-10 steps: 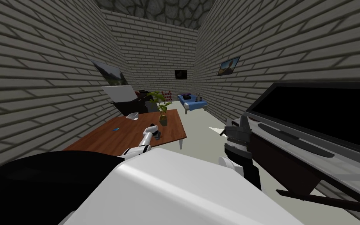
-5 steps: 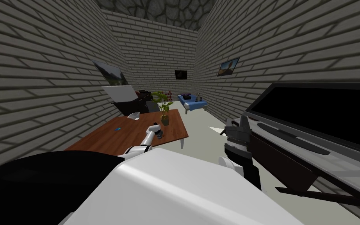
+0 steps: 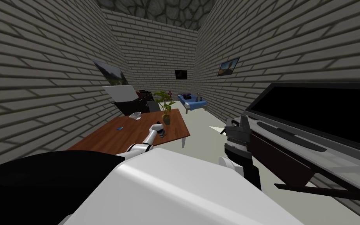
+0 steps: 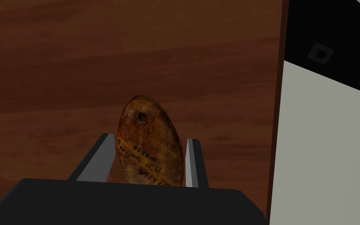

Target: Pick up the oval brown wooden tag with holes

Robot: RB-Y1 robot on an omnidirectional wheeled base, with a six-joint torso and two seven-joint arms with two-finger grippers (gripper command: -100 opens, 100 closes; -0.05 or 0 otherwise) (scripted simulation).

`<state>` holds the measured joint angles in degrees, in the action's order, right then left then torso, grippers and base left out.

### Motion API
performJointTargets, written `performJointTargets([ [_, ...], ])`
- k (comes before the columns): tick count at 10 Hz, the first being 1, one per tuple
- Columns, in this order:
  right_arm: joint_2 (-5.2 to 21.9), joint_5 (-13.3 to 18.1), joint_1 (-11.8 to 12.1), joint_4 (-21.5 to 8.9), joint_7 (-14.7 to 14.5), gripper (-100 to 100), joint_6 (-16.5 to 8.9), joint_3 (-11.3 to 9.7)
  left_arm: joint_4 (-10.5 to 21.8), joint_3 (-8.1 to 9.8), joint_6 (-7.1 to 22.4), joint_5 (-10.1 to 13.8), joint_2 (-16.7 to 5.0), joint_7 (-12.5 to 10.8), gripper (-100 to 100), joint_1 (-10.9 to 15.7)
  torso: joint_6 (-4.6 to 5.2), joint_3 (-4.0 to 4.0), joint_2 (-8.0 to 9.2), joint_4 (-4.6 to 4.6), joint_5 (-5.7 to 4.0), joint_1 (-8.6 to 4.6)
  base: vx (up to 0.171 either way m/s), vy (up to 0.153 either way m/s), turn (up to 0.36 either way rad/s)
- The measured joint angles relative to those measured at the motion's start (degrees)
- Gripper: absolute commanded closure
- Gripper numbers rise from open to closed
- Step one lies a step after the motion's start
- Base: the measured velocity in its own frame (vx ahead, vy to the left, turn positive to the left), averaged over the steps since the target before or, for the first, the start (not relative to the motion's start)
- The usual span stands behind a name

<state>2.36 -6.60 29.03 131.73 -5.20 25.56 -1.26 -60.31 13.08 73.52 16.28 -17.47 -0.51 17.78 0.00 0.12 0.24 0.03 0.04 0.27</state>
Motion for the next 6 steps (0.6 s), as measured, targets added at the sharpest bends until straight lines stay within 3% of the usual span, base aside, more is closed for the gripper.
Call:
performJointTargets([
  [5,0.0,0.0,0.0,0.0,0.0,0,0.0,0.0,-1.3,-6.43,0.8,0.5,0.4,-7.3,100,1.4,-0.04,-0.02,-0.04,-0.01,-0.01,-0.03,-0.038,0.052,-0.013],
  [6,0.0,0.0,0.0,0.0,0.0,0,0.0,0.0,-1.2,-6.52,0.8,0.5,0.4,-7.6,0,1.4,-0.05,-0.05,-0.11,-0.01,-0.03,-0.13,0.0,0.0,0.0],
])
